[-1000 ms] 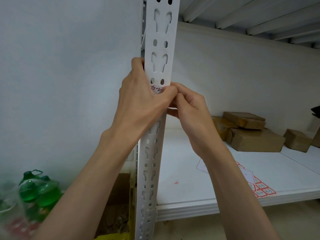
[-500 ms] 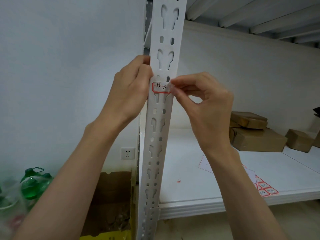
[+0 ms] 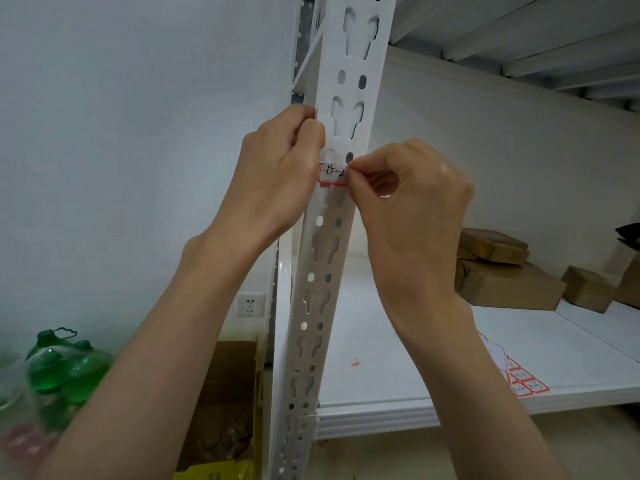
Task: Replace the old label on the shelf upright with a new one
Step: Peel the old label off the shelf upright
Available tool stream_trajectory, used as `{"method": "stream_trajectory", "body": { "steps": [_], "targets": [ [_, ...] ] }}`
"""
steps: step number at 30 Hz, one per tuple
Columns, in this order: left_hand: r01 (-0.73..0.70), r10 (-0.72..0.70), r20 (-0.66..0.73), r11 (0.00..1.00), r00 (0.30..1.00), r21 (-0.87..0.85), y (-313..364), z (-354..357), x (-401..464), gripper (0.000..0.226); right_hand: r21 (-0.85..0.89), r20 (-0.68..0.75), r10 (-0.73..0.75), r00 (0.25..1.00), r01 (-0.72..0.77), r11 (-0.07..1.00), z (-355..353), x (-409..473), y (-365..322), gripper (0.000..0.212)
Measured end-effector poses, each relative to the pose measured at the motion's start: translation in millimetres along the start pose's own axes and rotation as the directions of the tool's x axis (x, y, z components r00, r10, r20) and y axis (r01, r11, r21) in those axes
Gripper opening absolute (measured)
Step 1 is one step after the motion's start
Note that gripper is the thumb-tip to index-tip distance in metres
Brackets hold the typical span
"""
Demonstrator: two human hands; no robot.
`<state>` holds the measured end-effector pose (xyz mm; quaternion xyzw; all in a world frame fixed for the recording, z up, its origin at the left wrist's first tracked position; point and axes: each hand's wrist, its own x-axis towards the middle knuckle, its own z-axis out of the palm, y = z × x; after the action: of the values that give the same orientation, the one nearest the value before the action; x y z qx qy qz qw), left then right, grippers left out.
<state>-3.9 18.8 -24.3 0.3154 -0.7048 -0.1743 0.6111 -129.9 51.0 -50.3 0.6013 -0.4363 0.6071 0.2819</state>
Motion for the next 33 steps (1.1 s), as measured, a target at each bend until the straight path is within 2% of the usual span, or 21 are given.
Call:
{"method": "stream_trajectory", "body": {
  "steps": [12,18,24,30,33],
  "targets": [
    [-0.011,0.011,0.001,1.0,1.0,0.016,0,-1,1,0.03,-0.045,0.026,0.06,0.998,-0.059,0.997,7,-1,-6,0.003],
    [0.01,-0.011,0.024,0.999,1.0,0.039,0,-3,2,0.029,-0.022,0.008,0.048,0.999,-0.048,0.999,16,-4,-3,0.004],
    [0.002,-0.004,0.049,1.0,0.999,0.029,-2,-6,2,0.031,0.0,0.064,0.025,0.998,-0.025,1.0,20,-5,8,0.002],
    [-0.009,0.008,0.056,0.999,0.998,0.033,-5,-5,5,0.031,0.061,-0.089,-0.057,0.994,0.062,0.996,15,-10,14,0.005],
    [-0.022,0.02,0.047,0.999,0.999,0.045,-5,-5,5,0.031,0.066,-0.115,-0.079,0.99,0.087,0.994,13,-12,17,0.009]
  ]
}}
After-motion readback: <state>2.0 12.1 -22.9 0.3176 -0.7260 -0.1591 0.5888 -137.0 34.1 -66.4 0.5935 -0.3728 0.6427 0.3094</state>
